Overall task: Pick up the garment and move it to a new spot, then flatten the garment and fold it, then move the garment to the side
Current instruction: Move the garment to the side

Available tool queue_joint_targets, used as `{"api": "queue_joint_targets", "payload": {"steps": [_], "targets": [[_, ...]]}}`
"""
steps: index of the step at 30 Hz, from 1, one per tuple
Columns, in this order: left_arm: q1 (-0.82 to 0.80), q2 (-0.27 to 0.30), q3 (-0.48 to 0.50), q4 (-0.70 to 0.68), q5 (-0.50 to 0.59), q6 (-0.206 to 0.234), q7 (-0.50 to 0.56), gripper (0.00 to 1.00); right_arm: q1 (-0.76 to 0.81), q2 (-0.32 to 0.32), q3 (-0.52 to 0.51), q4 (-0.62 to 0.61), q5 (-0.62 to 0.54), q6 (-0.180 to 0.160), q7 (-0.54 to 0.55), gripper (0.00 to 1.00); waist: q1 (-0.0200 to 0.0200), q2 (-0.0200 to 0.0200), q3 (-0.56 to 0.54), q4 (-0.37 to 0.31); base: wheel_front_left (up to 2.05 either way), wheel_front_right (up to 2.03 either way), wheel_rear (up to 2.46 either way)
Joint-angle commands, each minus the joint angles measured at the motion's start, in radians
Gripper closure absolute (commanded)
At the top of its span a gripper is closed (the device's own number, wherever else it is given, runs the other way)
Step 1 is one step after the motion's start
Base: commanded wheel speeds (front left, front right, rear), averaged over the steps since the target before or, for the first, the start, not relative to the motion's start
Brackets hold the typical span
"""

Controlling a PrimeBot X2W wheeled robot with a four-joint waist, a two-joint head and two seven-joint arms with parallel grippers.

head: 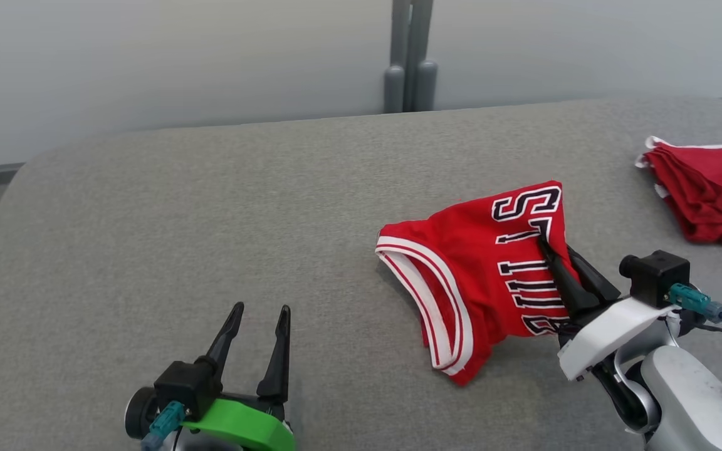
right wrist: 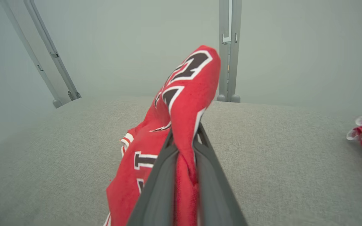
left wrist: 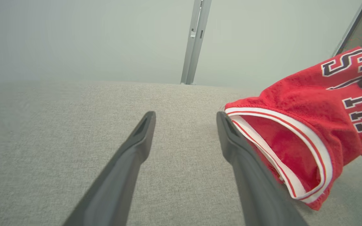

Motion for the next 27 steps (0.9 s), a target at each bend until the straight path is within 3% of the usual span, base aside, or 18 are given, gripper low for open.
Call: {"api": "queue_joint_targets", "payload": {"steps": [1, 10, 17, 27], "targets": [[-0.021, 0.003, 0.0, -0.009, -0.002, 0.003, 0.001, 0.0, 0.02, 0.005, -0.008, -0.008, -0.008, -0.001, 0.003, 1.0, 0.0, 0.0, -0.001, -0.112, 0.0, 0.0, 0.0], [-0.07, 0.003, -0.01, -0.041, 0.022, 0.001, 0.001, 0.0, 0.089, 0.045, -0.034, 0.002, -0.014, -0.001, -0.003, 1.0, 0.0, 0.0, 0.038, -0.339, 0.0, 0.0, 0.0], [-0.1, 0.003, -0.011, -0.051, 0.025, -0.004, 0.001, 0.0, 0.108, 0.073, -0.045, 0.037, 0.008, -0.001, -0.023, 1.0, 0.0, 0.0, 0.065, -0.472, 0.0, 0.0, 0.0], [-0.133, 0.004, -0.029, -0.05, 0.039, -0.016, 0.001, 0.0, 0.117, 0.101, -0.039, 0.07, 0.012, -0.001, -0.042, 1.0, 0.0, 0.0, 0.099, -0.526, 0.0, 0.0, 0.0]]}}
